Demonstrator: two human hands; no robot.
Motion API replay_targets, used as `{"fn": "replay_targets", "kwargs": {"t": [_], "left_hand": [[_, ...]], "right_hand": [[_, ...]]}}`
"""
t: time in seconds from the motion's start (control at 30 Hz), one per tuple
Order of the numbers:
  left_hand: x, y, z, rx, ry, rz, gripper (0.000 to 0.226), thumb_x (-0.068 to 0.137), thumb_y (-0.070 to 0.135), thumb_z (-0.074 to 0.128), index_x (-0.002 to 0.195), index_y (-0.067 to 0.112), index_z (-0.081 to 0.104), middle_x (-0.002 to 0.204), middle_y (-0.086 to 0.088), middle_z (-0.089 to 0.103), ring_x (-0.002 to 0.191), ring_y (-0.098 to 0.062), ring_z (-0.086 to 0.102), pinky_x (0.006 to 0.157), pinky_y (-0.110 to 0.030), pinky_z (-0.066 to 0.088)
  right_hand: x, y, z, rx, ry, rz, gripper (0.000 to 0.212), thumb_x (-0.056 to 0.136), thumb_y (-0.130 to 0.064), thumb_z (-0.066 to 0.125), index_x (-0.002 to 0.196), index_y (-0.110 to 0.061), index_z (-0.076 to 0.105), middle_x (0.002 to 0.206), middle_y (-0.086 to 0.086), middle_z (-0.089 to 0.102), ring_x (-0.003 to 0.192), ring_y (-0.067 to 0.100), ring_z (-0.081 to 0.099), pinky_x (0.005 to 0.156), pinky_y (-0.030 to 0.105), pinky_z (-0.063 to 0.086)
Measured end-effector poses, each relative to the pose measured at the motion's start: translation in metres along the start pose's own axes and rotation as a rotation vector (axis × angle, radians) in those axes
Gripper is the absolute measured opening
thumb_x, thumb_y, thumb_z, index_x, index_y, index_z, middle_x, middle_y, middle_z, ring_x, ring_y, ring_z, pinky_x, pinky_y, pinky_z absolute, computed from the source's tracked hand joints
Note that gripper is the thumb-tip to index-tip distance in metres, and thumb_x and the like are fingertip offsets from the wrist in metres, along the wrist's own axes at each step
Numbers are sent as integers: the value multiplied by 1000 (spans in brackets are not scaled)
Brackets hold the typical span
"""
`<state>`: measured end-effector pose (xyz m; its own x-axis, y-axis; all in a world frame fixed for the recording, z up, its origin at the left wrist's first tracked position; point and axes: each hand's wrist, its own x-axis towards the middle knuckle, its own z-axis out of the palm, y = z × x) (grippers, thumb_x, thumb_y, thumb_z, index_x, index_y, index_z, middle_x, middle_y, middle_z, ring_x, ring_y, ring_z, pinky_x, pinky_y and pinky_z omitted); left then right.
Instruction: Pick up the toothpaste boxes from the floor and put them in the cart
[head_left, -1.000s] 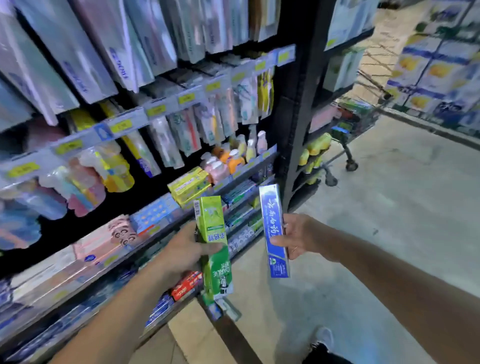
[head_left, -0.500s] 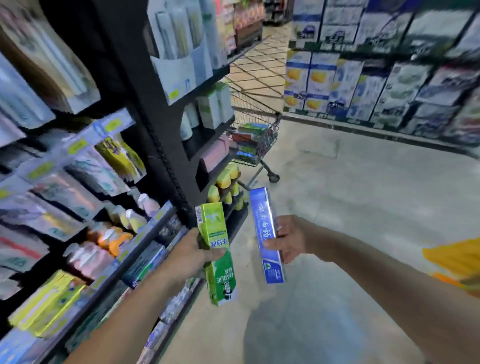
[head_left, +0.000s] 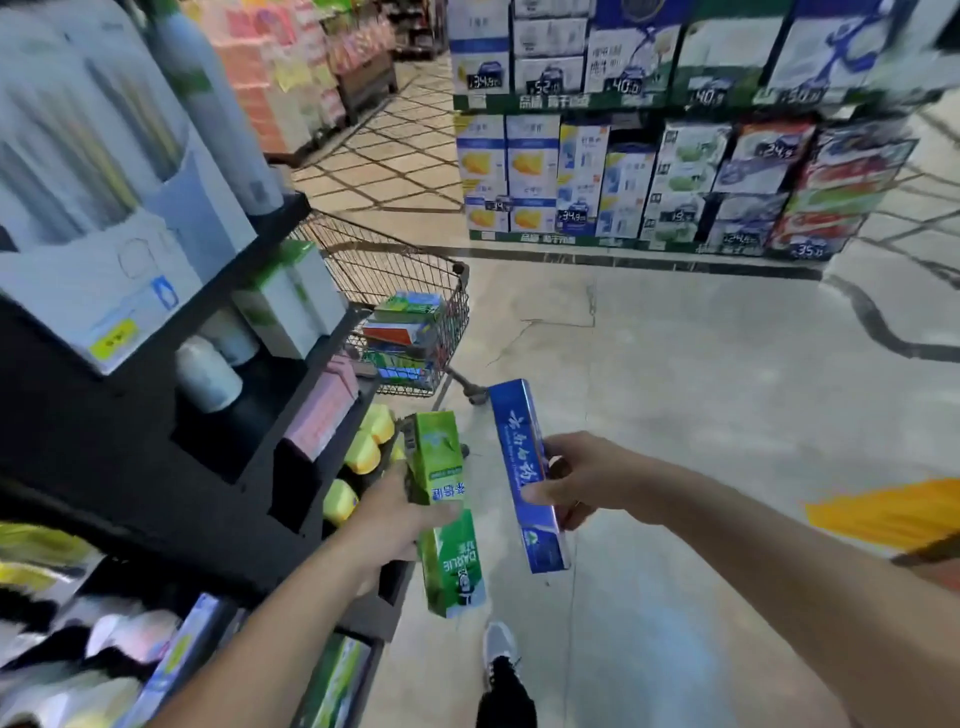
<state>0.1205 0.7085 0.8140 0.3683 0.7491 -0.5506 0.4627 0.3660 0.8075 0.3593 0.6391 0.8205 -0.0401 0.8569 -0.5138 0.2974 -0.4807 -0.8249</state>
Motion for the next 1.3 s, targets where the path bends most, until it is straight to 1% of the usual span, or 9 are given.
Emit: {"fn": "replay_targets", "kwargs": {"t": [0.13, 0.27, 0.5, 0.6, 0.73, 0.9, 1.0, 1.17, 1.3], "left_hand": [[75, 52, -30, -6, -24, -10, 36, 85, 11, 77, 108, 26, 55, 103, 3, 73, 87, -16, 73, 61, -32, 58], [140, 91, -53, 6, -53, -5, 42, 84, 10, 77, 115, 23, 52, 106, 1, 73, 90, -19, 73, 60, -35, 57], [226, 126, -63, -23, -75, -51, 44, 82, 10, 79, 113, 30, 54, 107, 1, 73, 92, -22, 73, 68, -41, 60], [264, 142, -60, -26, -49, -77, 43, 82, 10, 79, 113, 27, 54, 107, -1, 73, 91, -22, 73, 65, -40, 60], [319, 173, -52, -40, -28, -119, 42, 81, 10, 80, 110, 26, 54, 106, -2, 73, 91, -25, 73, 76, -51, 61], [380, 222, -36, -57, 41, -173, 40, 83, 13, 79, 114, 23, 56, 110, -2, 70, 95, -24, 71, 74, -49, 62], [409, 243, -31, -39, 84, -194, 42, 81, 15, 81, 113, 27, 56, 109, 2, 71, 97, -23, 70, 83, -48, 60], [450, 263, -41, -85, 172, -285, 53, 79, 16, 82, 121, 30, 52, 113, 0, 70, 96, -26, 72, 77, -48, 61], [469, 270, -58, -83, 196, -313, 43, 82, 17, 80, 113, 30, 55, 111, 1, 71, 97, -24, 71, 78, -46, 59]], "right_hand": [[62, -40, -36, 25, 45, 38, 34, 87, -19, 75, 118, -13, 62, 104, 21, 71, 80, 29, 69, 74, 40, 60], [114, -69, -68, 43, 72, 65, 35, 86, -20, 75, 118, -16, 62, 103, 16, 72, 86, 31, 72, 75, 40, 61], [191, -94, -123, 39, 94, 92, 37, 83, -22, 79, 116, -17, 62, 103, 19, 72, 91, 37, 71, 77, 45, 61], [226, -99, -153, 25, 89, 96, 38, 83, -23, 79, 117, -16, 61, 102, 17, 73, 90, 36, 72, 77, 44, 61], [274, -102, -202, 24, 65, 91, 40, 82, -24, 80, 116, -15, 61, 100, 16, 73, 77, 26, 72, 69, 36, 60], [331, -112, -282, 13, 33, 103, 41, 80, -25, 81, 116, -17, 62, 91, 12, 72, 66, 17, 69, 60, 30, 57], [369, -119, -322, -41, -10, 112, 44, 78, -30, 83, 115, -16, 63, 96, 16, 73, 69, 20, 68, 67, 36, 60], [437, -138, -358, -65, -82, 108, 33, 80, -32, 81, 105, -23, 61, 100, 17, 72, 71, 22, 68, 71, 37, 60], [477, -148, -359, -112, -128, 120, 42, 78, -36, 82, 112, -18, 63, 99, 17, 72, 73, 23, 69, 71, 41, 60]]}}
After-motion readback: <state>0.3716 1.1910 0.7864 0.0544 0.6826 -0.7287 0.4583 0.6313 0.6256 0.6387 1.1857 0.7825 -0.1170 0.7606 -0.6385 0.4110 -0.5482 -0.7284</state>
